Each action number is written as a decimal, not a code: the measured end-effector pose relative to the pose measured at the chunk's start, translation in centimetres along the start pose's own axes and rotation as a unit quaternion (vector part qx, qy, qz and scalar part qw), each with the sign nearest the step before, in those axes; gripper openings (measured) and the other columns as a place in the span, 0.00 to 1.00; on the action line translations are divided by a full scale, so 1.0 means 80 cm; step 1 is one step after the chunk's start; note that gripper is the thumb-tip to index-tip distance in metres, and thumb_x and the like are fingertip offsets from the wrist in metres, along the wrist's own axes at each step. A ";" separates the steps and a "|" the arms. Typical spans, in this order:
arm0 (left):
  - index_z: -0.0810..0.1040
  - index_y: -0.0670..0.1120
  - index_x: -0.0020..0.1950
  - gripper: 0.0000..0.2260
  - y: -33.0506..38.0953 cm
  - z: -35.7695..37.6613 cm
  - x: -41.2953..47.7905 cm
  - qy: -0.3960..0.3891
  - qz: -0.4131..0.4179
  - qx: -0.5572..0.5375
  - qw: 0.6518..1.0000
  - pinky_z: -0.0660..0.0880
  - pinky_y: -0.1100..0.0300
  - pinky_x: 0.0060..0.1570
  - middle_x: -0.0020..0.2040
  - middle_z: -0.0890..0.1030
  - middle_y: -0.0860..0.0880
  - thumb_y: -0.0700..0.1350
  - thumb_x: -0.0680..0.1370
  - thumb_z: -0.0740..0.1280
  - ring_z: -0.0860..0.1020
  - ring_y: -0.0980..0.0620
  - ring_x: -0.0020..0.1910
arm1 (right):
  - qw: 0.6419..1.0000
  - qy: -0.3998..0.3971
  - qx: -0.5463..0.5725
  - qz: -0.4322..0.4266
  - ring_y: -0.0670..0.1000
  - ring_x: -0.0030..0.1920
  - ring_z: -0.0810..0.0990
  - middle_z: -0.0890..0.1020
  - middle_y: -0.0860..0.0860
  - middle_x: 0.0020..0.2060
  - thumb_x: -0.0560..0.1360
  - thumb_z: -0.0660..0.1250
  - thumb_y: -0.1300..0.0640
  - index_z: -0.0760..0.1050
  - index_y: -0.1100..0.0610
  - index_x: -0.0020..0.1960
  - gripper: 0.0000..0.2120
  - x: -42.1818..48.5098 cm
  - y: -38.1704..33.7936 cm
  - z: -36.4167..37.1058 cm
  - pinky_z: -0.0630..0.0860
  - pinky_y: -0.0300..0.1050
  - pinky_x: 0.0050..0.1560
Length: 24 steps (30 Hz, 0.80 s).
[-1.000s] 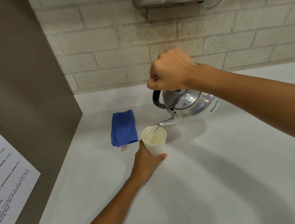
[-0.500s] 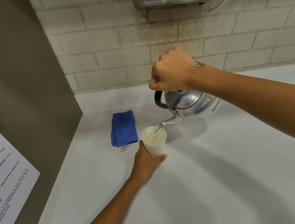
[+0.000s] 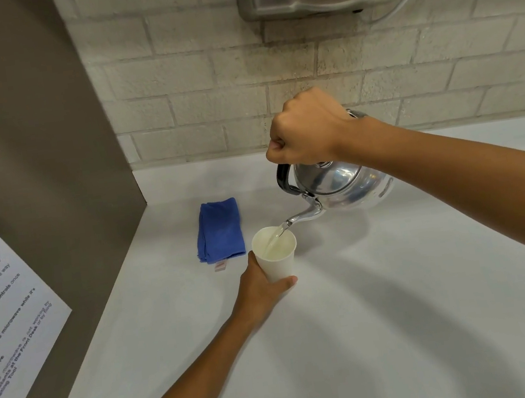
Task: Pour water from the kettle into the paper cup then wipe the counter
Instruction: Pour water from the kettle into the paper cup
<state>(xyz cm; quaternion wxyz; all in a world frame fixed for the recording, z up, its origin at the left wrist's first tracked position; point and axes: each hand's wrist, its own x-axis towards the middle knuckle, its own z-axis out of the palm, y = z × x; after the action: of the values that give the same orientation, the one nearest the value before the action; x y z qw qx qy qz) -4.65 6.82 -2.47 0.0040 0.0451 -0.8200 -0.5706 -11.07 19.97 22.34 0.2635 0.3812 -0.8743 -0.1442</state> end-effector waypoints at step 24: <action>0.64 0.50 0.65 0.35 0.002 0.000 -0.002 -0.004 0.003 -0.011 1.000 0.70 0.62 0.46 0.55 0.74 0.52 0.46 0.64 0.77 0.74 0.52 0.53 | 1.000 0.002 0.008 0.002 0.52 0.25 0.55 0.56 0.50 0.20 0.67 0.57 0.57 0.53 0.56 0.23 0.18 -0.004 0.004 0.000 0.52 0.38 0.28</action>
<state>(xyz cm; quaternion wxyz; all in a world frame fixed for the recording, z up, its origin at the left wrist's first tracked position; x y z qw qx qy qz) -4.52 6.87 -2.31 0.0030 0.0405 -0.8140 -0.5795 -11.05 20.43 22.36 0.2619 0.3818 -0.8759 -0.1357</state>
